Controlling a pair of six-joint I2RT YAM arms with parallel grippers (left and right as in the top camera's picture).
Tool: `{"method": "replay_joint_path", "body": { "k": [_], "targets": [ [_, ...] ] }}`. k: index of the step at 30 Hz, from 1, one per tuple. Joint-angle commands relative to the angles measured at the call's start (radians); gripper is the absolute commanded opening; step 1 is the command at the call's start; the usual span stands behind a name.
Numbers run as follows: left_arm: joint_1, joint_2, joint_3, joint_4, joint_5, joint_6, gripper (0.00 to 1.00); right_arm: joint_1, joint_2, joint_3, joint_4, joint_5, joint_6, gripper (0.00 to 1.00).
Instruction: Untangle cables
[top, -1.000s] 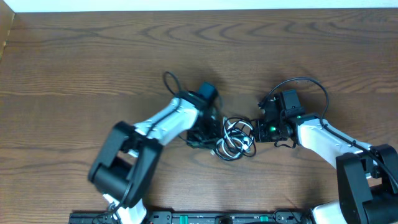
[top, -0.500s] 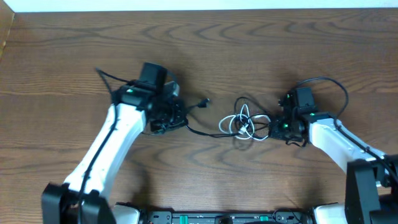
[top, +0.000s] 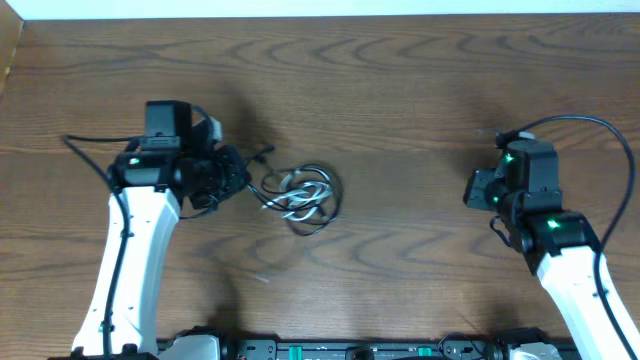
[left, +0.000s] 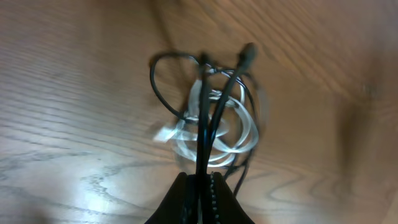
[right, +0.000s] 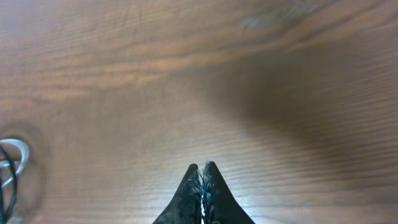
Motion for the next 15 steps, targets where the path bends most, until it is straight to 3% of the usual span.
{"method": "replay_joint_path", "body": {
  "k": [1, 4, 11, 15],
  "targets": [
    [0.035, -0.022, 0.016, -0.014, 0.032, 0.013, 0.08, -0.006, -0.045, 0.016, 0.002, 0.08, -0.008, 0.07],
    [0.031, -0.022, 0.016, -0.01, 0.172, 0.016, 0.08, -0.004, -0.045, 0.016, 0.015, -0.039, -0.027, 0.22],
    [-0.04, -0.022, 0.016, 0.127, 0.618, 0.154, 0.08, 0.006, 0.011, 0.015, 0.029, -0.377, -0.142, 0.51],
    [-0.108, -0.022, 0.016, 0.242, 0.745, 0.161, 0.08, 0.024, 0.065, 0.015, 0.029, -0.468, -0.172, 0.59]
  ]
}}
